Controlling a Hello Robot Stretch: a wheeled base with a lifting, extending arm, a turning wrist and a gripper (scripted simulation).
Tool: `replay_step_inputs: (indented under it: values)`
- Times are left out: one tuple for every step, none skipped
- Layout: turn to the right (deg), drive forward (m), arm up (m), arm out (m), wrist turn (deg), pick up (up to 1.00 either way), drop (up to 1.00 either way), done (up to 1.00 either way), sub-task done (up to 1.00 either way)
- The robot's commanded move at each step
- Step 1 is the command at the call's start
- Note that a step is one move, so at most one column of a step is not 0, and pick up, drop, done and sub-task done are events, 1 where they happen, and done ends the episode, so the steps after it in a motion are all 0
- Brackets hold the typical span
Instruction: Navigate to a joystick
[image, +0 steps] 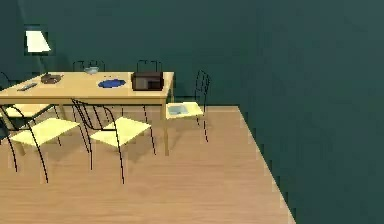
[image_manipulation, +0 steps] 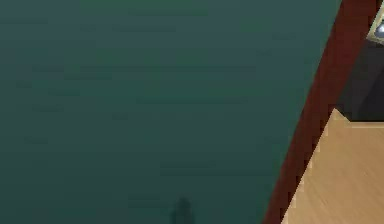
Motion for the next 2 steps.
replay_step_inputs:
  values:
    - [45.0, 0.0, 0.0, 0.0, 0.0, 0.0, 0.0, 0.0, 0.0]
    - [45.0, 0.0, 0.0, 0.0, 0.0, 0.0, 0.0, 0.0, 0.0]
